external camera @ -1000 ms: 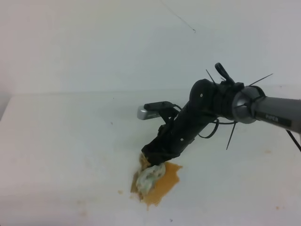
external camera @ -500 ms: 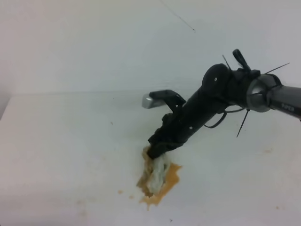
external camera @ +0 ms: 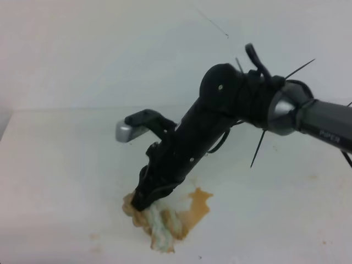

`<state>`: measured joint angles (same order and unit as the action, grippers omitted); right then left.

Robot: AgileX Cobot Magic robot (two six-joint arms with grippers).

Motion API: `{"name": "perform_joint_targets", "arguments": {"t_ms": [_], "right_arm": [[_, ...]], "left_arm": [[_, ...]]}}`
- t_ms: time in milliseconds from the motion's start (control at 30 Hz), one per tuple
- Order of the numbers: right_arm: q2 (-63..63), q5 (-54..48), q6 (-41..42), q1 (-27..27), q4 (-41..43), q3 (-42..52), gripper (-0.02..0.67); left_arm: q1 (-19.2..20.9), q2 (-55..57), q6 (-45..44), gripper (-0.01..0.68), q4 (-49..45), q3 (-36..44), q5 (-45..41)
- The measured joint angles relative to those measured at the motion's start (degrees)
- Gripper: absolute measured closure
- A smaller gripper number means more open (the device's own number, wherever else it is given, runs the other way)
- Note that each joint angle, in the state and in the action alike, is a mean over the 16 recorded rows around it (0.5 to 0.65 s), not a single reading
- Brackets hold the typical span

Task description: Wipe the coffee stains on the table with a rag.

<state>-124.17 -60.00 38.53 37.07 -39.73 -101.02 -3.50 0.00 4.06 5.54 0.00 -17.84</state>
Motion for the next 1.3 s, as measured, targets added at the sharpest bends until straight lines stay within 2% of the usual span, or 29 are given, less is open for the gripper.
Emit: {"name": "perform_joint_targets", "arguments": {"t_ms": [233, 500, 700, 1067, 1300], "right_arm": [[-1.74, 1.23, -0.26, 2.63, 2.73, 2.87, 0.617], [-4.53, 2.99, -0.71, 1.64, 7.83, 5.61, 0.617], [-5.57, 4.36, -0.96, -1.77, 11.37, 6.19, 0.617], [-5.71, 7.21, -0.87, -11.35, 13.27, 6.10, 0.617], [-5.08, 7.72, 0.31, -14.00, 12.38, 5.94, 0.617]], "left_arm": [[0.00, 0.00, 0.00, 0.673, 0.00, 0.13, 0.06], [0.00, 0.00, 0.00, 0.674, 0.00, 0.13, 0.06], [0.00, 0.00, 0.00, 0.675, 0.00, 0.00, 0.00], [0.00, 0.00, 0.00, 0.674, 0.00, 0.00, 0.00], [0.00, 0.00, 0.00, 0.674, 0.00, 0.00, 0.00]]}}
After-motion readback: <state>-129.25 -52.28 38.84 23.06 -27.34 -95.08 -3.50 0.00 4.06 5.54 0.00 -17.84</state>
